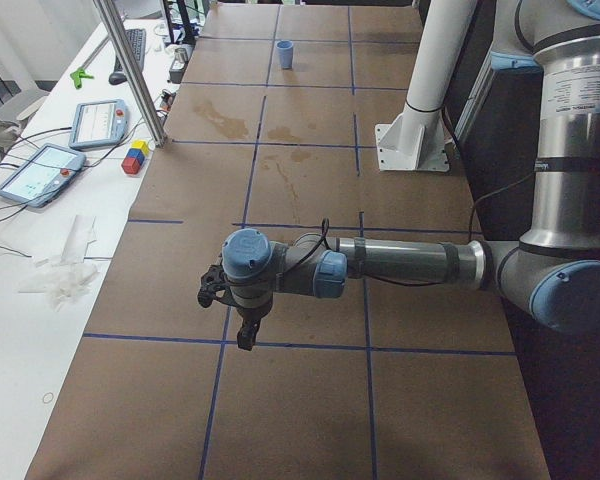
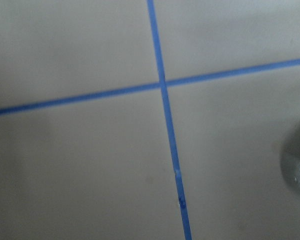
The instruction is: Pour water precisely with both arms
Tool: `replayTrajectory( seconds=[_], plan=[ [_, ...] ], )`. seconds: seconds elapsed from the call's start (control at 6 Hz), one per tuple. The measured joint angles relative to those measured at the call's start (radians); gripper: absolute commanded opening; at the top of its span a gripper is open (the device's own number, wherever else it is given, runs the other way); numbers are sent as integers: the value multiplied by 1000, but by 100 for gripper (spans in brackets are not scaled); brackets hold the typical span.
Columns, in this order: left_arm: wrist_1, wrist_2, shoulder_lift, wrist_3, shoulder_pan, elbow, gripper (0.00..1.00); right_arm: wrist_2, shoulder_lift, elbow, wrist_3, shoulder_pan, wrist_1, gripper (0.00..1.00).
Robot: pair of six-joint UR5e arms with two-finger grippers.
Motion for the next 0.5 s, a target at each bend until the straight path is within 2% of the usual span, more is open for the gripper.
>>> replayTrajectory(
  seconds=[0.33, 0.5],
  plan=[
    [-89, 0, -3, -121, 66, -6, 100, 0, 0, -1, 1, -4, 3, 100],
    [-201, 4, -1, -309, 148, -2, 100, 0, 0, -1, 2, -7, 3, 100]
  ],
)
